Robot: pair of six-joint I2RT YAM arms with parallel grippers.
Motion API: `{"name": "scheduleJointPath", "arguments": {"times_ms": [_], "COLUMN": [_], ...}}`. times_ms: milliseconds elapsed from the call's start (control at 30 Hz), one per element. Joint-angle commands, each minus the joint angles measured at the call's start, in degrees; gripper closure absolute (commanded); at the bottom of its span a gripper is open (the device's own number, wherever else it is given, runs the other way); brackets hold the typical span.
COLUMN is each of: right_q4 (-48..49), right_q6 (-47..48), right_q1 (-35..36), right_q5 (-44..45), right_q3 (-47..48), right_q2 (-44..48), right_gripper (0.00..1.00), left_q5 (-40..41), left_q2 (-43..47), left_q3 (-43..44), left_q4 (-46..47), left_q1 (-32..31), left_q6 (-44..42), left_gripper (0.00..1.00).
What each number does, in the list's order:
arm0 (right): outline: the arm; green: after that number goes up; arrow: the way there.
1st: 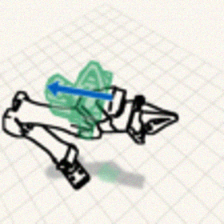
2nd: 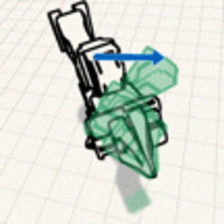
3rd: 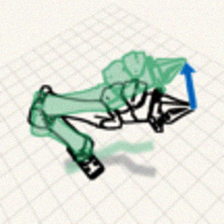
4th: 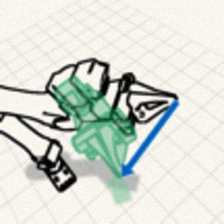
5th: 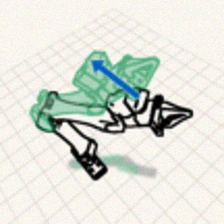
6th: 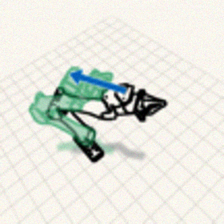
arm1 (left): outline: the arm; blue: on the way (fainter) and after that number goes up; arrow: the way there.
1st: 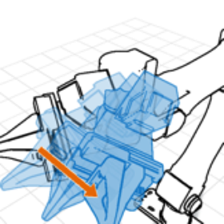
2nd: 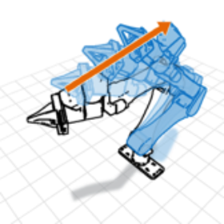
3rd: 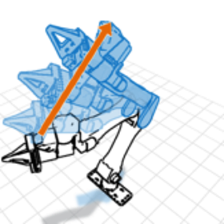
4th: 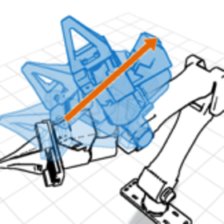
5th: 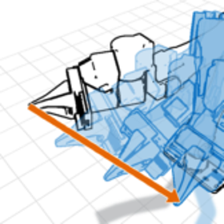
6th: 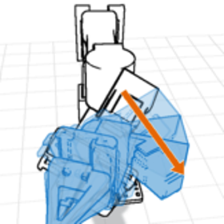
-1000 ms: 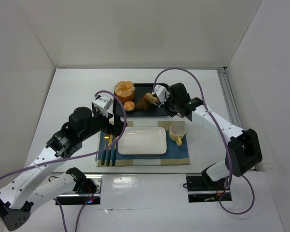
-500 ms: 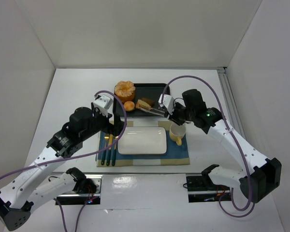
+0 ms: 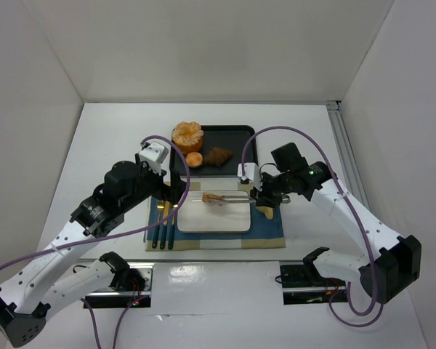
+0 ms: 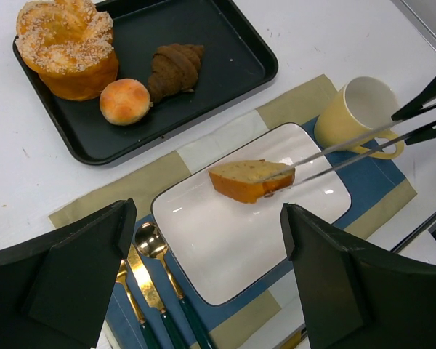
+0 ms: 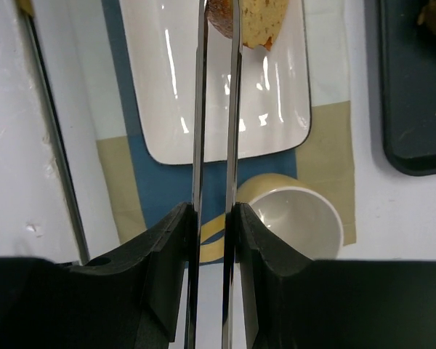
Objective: Place the bread
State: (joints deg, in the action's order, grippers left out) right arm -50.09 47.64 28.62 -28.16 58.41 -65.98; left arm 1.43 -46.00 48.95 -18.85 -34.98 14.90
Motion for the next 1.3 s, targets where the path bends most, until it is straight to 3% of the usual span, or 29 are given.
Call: {"name": "scheduleJointPath", "arguments": {"times_ms": [0,167,200,233,367,667,833,1267], "right_q4": [-3.5,-4.6,-4.6,-5.4,-6.5,-5.8,-0.5,17.2], "right_q6": [1.5,1.5,1.5,1.5,2.0,2.5,0.9,-2.3], "right_q1": [-0.1,1.1,1.1,1.6,1.6,1.6,1.6,-5.0], "right_q5": [-2.8,-3.3,-3.3,-3.3,-3.3,-4.4,-4.4,2.8], "right_q3": [1.0,0.5,0.5,0.5,0.5,3.2,6.8,8.8], "right_q2": [-1.0,-1.5,-1.5,-2.0,-2.1,0.2,1.5,-9.1], "right_gripper": [0.74,0.56,0.45,0.39,0.29,0.29,0.31,0.34], "left_q5": [0.9,1.4,1.4,1.4,1.4,1.4,1.9,2.5], "left_q2": [0.2,0.2,0.2,0.2,0.2,0.2,0.2,1.3], "left_q3": [-0.1,-0.1,-0.1,-0.1,-0.1,-0.1,-0.1,-0.6], "left_q4": [2.2,2.2,2.2,2.2,2.2,2.2,2.2,2.2], "left_q1": [-0.2,-0.2,-0.2,-0.2,-0.2,-0.2,-0.2,-0.2], "left_q6": [-1.3,-1.3,-1.3,-1.3,-1.3,-1.3,-1.3,-1.3], "left_gripper": [0.00,0.00,0.00,0.00,0.00,0.00,0.00,0.00]}}
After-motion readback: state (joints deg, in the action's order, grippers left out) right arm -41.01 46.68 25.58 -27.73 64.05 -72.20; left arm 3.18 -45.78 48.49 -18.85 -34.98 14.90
